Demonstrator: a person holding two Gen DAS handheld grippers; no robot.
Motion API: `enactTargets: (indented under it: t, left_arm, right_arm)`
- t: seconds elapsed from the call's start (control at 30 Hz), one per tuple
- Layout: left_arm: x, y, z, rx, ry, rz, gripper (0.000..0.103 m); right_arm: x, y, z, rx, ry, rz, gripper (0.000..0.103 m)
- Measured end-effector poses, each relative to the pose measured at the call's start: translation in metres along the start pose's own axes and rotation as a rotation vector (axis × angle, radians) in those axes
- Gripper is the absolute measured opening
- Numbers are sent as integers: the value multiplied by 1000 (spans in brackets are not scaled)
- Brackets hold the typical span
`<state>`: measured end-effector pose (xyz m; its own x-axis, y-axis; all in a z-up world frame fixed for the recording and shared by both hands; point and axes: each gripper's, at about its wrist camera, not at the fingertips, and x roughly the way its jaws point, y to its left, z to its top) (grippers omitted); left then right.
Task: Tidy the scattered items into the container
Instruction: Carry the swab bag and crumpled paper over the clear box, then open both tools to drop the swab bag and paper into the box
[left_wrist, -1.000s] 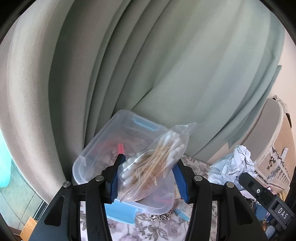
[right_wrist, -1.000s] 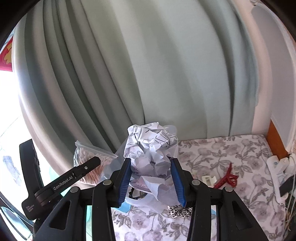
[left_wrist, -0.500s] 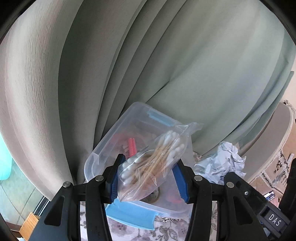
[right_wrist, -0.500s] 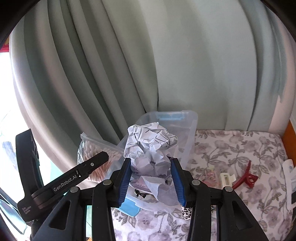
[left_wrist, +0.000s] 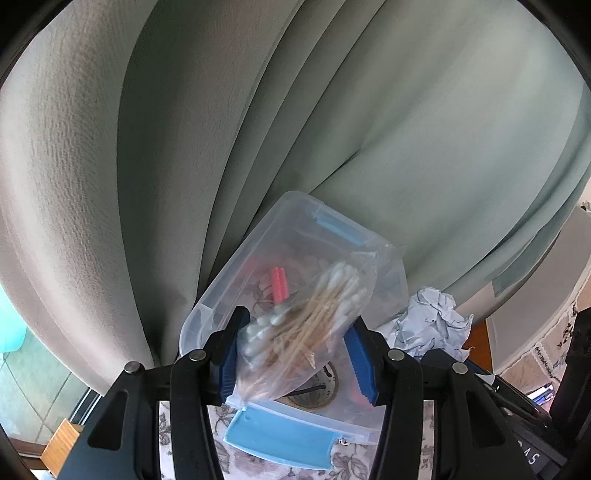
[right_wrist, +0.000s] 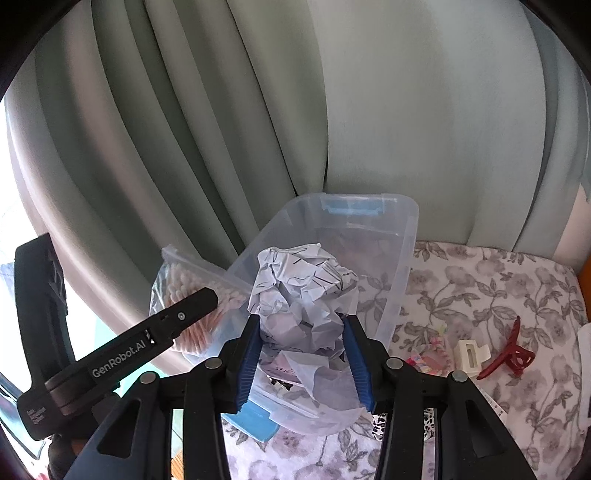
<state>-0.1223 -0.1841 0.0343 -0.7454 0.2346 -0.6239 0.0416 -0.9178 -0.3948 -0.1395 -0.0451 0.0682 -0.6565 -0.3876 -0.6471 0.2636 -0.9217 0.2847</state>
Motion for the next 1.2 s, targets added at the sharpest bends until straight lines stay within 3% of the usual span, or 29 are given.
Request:
enactTargets:
  t: [0.3, 0.4, 0.83, 1.2]
  left_arm:
    - [-2, -7, 0, 5, 0, 4, 70]
    - [-6, 4, 7, 7, 2, 6, 72]
    - [-4, -22, 10, 30, -1, 15, 76]
    - [-33, -42, 2, 74, -19, 6, 77]
  right_arm:
    - [6, -1, -2, 0, 33, -15, 60]
    - [1, 0, -2, -2, 26, -17, 64]
    - [-17, -8, -5, 22, 7, -28, 69]
    - [-37, -13, -10, 20, -22, -23, 93]
